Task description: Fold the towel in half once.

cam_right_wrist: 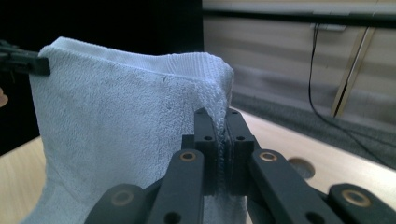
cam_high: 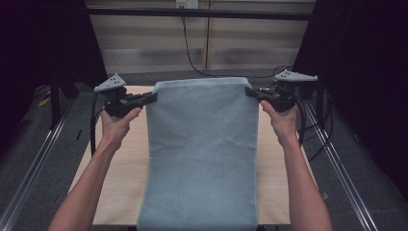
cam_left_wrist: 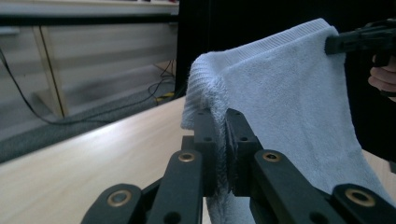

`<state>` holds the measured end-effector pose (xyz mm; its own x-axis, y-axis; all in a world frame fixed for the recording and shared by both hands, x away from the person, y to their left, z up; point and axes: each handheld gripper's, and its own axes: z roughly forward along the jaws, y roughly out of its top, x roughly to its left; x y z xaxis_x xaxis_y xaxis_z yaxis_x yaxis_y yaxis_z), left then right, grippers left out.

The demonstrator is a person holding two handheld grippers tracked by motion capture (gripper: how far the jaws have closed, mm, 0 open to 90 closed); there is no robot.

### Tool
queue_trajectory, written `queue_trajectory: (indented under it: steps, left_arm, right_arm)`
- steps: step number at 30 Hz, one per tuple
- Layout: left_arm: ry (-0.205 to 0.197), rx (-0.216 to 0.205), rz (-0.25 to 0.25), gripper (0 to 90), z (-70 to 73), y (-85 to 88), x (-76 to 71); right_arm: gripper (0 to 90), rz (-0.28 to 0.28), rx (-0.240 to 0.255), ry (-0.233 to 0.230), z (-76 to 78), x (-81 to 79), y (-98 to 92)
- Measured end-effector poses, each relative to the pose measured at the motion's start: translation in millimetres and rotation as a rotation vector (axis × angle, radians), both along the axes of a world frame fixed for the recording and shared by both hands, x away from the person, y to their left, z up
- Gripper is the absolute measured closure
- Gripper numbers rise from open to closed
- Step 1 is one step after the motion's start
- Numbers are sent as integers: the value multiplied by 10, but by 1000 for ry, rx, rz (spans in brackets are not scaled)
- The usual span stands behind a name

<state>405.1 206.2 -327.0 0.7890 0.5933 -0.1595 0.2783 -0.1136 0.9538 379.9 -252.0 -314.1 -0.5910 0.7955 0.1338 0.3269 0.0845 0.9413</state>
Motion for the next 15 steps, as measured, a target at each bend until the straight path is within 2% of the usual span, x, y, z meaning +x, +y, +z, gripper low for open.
queue_trajectory:
  steps: [3, 4, 5, 7, 9, 10, 11, 12, 15]
  left_arm:
    - [-13, 3, -24, 850, 26, 7, -73]
    - [-19, 35, -46, 850, -13, 4, -175]
    - [-17, 40, -63, 850, -51, 4, -233]
    - [-5, 44, -83, 850, -139, 20, -345]
    - [9, 23, -102, 850, -234, 64, -470]
    - [7, 44, -100, 850, -274, 84, -532]
    - [7, 44, -100, 850, -274, 84, -532]
    - [28, 56, -114, 851, -356, 132, -664]
    - [51, 61, -123, 851, -484, 235, -870]
  right_arm:
    - [865, 27, 6, -20, 53, -108, 3]
    - [865, 37, -11, -17, 41, -159, 8]
    - [865, 48, -28, -13, 18, -218, 14]
    - [865, 77, -42, -6, -54, -355, 15]
    - [865, 101, -41, 3, -143, -511, 6]
    - [865, 111, -40, 7, -193, -594, 0]
    - [866, 123, -42, 12, -241, -684, -4]
    - [865, 136, -49, 21, -288, -770, -3]
    - [866, 164, -66, 36, -415, -1052, -7]
